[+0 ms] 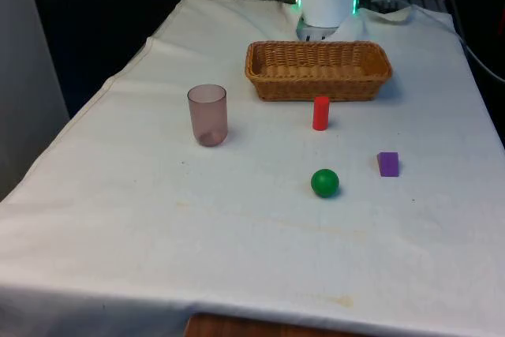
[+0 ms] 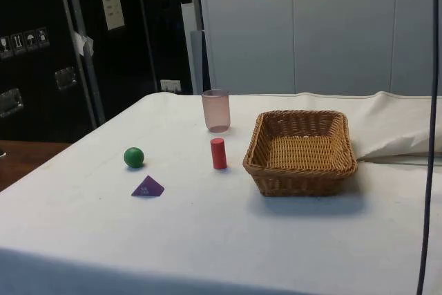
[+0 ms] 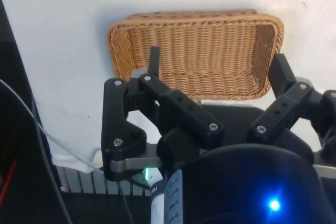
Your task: Pick up the triangular block and place it into the basket.
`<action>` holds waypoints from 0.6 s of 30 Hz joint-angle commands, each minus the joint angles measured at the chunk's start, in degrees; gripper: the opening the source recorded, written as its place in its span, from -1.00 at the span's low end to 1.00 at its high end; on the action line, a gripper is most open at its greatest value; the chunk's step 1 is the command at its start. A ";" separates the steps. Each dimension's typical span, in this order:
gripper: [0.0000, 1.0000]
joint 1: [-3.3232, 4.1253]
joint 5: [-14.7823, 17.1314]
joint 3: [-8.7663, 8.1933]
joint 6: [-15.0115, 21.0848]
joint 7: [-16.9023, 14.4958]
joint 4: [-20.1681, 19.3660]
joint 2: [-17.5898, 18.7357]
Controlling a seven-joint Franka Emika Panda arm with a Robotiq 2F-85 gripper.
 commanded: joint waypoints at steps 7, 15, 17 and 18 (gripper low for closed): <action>1.00 0.29 0.57 1.49 2.46 2.41 0.46 1.38; 1.00 0.40 0.29 3.15 5.96 4.53 -1.20 1.32; 1.00 0.46 0.23 3.90 7.51 5.50 -2.12 1.26; 1.00 0.46 0.23 4.13 8.08 5.79 -2.52 1.20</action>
